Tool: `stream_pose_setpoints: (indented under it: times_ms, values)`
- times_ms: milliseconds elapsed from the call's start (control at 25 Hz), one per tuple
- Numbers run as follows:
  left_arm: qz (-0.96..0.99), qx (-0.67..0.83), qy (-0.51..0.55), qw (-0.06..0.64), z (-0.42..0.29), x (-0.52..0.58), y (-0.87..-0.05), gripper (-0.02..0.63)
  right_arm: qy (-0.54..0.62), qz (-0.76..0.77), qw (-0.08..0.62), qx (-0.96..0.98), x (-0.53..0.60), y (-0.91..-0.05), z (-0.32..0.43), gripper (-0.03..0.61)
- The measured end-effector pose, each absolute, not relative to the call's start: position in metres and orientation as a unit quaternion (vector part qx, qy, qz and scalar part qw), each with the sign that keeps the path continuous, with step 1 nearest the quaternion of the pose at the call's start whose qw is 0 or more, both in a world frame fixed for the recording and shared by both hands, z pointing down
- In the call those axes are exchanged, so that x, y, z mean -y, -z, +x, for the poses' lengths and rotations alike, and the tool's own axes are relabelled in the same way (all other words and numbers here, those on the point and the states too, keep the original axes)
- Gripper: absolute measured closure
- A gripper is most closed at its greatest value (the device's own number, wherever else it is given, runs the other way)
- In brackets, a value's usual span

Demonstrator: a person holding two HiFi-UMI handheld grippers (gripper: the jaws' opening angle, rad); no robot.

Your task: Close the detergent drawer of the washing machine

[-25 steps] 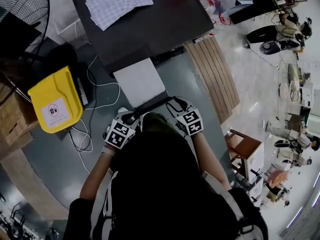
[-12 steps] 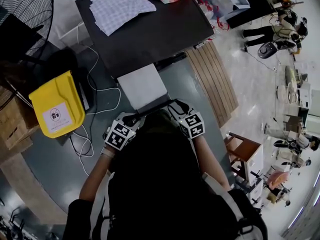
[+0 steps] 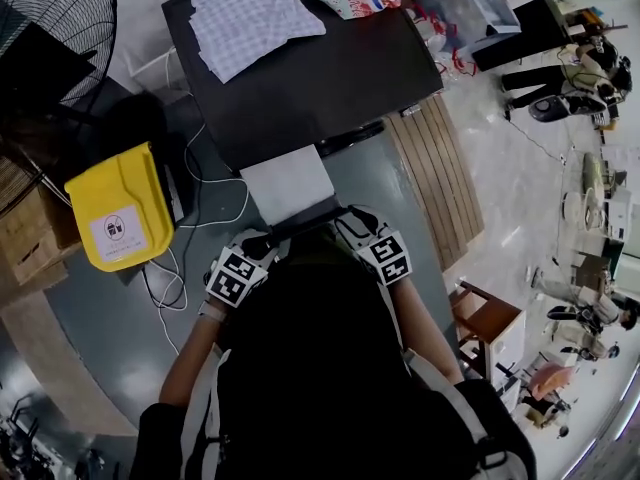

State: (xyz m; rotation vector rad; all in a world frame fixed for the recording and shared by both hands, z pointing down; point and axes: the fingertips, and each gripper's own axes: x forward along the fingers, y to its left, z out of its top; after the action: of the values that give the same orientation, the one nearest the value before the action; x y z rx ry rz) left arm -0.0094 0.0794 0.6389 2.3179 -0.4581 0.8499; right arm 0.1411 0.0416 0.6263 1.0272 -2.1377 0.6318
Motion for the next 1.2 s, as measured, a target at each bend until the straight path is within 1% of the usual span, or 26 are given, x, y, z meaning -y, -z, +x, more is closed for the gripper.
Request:
stream_pose_setpoints:
  times_ms: [360,1200]
  values:
    - [0.868,0.211,-0.32,0.315,-0.017,-0.056,-0.635,0.523,-0.236,0.376,0.325,0.835,-0.018,-0.621,0.136,0.411]
    - [0.837,0.323,-0.292,0.333,-0.046,0.02,-0.634,0.522,-0.212,0.314,0.323,0.867,0.057,-0.618,0.108,0.419]
